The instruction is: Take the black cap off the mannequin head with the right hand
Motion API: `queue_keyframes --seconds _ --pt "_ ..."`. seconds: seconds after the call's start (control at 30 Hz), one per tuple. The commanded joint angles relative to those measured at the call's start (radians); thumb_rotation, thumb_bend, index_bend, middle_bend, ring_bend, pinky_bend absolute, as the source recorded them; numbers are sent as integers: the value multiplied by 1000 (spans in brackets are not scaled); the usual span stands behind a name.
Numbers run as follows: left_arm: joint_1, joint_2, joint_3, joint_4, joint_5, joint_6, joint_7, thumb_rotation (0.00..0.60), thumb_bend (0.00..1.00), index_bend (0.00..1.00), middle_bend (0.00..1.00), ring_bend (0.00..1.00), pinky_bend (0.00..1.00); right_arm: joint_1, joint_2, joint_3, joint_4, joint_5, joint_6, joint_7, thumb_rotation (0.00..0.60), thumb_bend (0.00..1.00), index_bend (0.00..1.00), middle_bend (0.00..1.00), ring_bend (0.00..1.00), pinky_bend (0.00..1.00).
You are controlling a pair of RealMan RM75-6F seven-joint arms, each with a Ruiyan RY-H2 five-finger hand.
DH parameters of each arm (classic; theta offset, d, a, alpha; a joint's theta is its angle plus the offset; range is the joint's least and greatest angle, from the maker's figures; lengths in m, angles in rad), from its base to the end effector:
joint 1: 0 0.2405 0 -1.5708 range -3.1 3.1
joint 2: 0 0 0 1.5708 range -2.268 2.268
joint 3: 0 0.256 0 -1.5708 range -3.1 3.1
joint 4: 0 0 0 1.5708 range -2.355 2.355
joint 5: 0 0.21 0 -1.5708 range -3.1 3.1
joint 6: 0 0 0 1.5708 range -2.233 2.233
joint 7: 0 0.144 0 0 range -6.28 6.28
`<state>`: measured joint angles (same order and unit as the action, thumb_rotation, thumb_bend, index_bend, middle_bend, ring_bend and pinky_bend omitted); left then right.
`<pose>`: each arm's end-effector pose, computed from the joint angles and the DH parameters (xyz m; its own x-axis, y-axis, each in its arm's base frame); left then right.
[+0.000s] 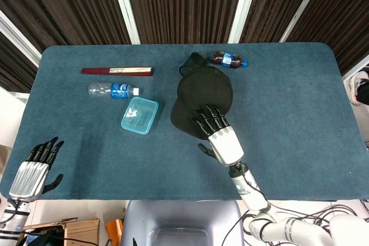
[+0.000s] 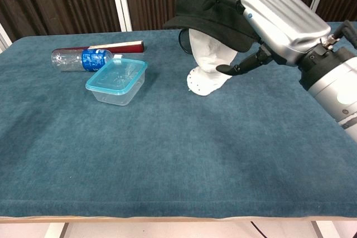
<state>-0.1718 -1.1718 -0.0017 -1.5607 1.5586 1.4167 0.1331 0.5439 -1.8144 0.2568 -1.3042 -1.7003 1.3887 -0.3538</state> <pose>-0.3005 0.1969 0.1279 0.5282 0.0627 0.8468 0.8434 -0.1545 -0.5147 -0.1097 -0.2941 -0.0157 0.2873 0.2695 0.9191 -0.7712 -0.5040 0.3889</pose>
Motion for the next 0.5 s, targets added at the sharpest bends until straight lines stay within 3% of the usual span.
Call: queue_keyframes --seconds 0.03,0.5 --pt "0 0 1 1 1 0 -1 600 311 0 9 77 141 7 -14 0 19 4 13 -2 600 38 269 172 6 119" --pt "-6 2 12 -6 9 -17 13 600 311 0 19 83 141 51 -120 10 173 1 112 82 600 103 419 294 117 287"
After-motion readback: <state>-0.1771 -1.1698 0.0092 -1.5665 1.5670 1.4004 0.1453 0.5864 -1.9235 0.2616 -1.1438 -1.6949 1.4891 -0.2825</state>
